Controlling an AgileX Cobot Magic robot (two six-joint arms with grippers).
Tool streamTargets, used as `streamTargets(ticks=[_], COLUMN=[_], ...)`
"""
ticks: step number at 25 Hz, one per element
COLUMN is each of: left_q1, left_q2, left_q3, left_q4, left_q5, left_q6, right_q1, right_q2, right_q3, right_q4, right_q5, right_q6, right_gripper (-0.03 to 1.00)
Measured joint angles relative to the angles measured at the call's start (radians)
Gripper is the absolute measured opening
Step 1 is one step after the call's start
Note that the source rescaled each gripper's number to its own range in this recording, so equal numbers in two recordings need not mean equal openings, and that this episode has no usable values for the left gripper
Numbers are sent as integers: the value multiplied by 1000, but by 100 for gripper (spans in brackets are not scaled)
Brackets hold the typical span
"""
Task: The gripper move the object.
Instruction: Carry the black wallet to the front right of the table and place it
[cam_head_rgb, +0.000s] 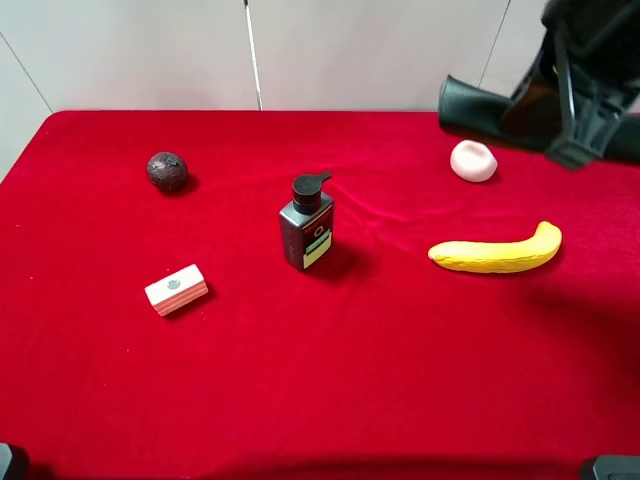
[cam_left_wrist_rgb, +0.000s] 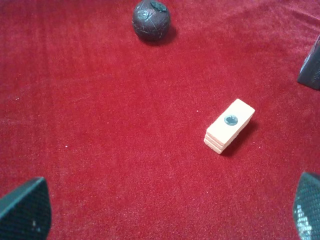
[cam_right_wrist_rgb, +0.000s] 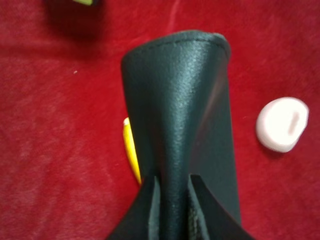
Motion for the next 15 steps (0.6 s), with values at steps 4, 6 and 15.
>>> streamTargets(ticks=[4, 6, 15], left_q1=[0, 0, 0], left_q2=[0, 0, 0], left_q3=[0, 0, 0], left_q4=[0, 0, 0], left_q5=[0, 0, 0], left_q6=[0, 0, 0], right_q1=[0, 0, 112], right_q2=[-48, -58, -60], right_q3=[68, 92, 210], right_q4=[45, 58, 73], right_q5=[-29, -35, -172], right_q6=[2, 2, 15], right_gripper=[2, 2, 1])
